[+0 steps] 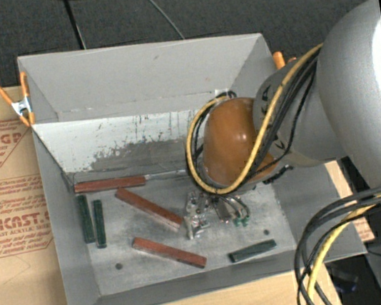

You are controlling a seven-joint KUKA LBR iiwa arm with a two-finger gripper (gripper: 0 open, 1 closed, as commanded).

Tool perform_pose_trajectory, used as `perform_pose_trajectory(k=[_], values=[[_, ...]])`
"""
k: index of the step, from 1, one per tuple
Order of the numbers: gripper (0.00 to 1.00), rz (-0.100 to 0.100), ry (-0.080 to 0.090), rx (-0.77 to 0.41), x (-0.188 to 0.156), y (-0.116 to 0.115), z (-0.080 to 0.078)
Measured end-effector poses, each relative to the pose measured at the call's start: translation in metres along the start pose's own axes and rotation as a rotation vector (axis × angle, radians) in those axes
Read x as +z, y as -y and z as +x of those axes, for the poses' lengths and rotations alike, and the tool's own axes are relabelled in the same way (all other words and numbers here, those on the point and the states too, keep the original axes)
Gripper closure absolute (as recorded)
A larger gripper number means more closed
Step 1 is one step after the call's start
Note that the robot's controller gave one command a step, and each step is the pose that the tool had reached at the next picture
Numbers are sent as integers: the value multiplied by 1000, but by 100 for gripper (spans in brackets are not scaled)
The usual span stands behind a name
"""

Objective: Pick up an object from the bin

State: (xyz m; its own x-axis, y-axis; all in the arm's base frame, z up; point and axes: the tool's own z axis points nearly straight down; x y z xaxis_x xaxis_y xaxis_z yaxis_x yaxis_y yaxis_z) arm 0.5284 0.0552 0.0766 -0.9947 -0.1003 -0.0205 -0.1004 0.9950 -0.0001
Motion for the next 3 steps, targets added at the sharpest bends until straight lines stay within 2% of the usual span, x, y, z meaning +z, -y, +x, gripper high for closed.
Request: perform_pose_trajectory(k=[1, 2, 3], values=[[0, 0, -21, -2, 4, -1, 6], [0, 0, -20, -2, 4, -1, 6], [100, -1, -4, -108, 1, -47, -68]])
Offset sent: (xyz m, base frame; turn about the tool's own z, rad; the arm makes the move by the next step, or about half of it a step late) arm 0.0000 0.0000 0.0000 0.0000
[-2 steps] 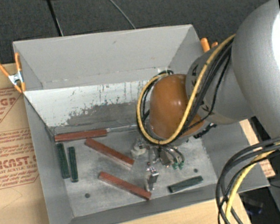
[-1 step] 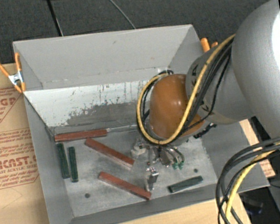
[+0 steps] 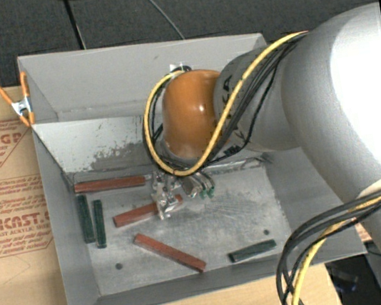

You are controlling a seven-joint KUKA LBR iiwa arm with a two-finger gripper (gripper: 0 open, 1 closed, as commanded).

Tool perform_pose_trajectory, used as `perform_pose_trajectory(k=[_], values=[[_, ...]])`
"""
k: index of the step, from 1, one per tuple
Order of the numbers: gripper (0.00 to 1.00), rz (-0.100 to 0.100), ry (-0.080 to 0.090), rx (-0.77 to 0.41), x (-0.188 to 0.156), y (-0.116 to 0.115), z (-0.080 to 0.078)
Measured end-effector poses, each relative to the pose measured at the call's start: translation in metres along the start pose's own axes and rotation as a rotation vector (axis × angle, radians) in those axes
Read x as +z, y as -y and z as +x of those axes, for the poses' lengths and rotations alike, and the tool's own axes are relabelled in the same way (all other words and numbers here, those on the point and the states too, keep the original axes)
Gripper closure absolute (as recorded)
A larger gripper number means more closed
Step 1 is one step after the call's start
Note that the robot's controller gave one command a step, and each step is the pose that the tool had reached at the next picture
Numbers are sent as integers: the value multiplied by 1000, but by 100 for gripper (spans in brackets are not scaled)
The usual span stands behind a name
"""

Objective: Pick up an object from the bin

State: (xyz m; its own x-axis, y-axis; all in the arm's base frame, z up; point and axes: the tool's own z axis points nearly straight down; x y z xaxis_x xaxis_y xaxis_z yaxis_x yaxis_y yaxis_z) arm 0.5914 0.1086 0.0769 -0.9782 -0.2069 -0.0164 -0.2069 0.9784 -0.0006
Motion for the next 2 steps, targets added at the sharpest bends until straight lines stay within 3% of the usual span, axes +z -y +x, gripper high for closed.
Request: perform_pose_trajectory(k=[1, 2], values=[[100, 0, 0, 0, 0, 0, 0], [100, 0, -11, -14, -160, -5, 22]])
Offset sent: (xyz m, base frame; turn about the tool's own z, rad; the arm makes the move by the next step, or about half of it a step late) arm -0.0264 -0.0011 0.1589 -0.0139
